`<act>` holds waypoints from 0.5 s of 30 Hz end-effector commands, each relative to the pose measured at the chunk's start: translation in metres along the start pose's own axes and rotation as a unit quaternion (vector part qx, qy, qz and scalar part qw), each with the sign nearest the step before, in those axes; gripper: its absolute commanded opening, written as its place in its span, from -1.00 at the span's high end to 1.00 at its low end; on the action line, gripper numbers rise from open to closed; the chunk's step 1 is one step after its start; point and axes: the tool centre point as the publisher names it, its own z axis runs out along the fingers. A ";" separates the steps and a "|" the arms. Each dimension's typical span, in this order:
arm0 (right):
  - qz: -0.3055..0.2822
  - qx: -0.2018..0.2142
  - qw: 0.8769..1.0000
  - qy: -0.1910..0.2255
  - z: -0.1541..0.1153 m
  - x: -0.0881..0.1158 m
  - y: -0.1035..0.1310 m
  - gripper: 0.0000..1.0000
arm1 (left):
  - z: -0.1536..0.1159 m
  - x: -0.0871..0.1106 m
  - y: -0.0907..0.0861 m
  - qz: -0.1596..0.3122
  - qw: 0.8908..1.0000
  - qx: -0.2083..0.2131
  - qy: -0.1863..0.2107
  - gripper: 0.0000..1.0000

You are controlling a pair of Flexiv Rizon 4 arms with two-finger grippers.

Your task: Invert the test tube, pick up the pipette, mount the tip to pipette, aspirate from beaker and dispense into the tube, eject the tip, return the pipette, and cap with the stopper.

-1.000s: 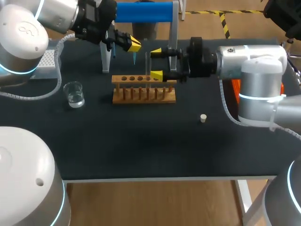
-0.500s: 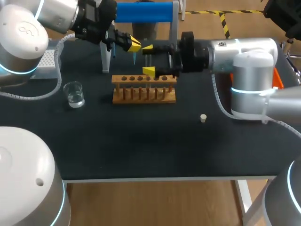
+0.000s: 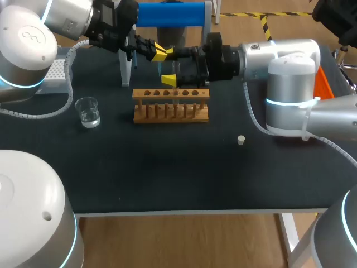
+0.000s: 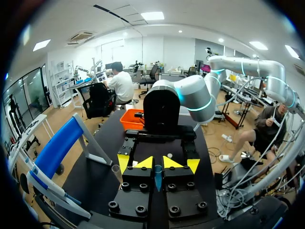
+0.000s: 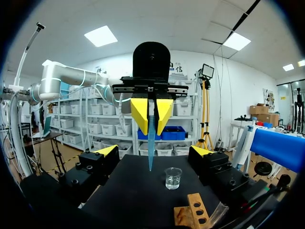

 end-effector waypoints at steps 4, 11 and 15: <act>0.000 0.002 1.000 0.010 0.011 -0.004 0.001 -0.82 | -0.001 0.000 -0.001 -0.001 1.000 -0.002 0.001 1.00; 0.001 0.001 1.000 0.017 0.017 -0.003 0.002 -0.70 | -0.001 0.000 -0.001 -0.001 1.000 -0.002 0.001 1.00; 0.002 0.001 1.000 0.020 0.019 -0.002 0.003 -0.59 | -0.001 0.000 -0.001 -0.001 1.000 -0.002 0.001 1.00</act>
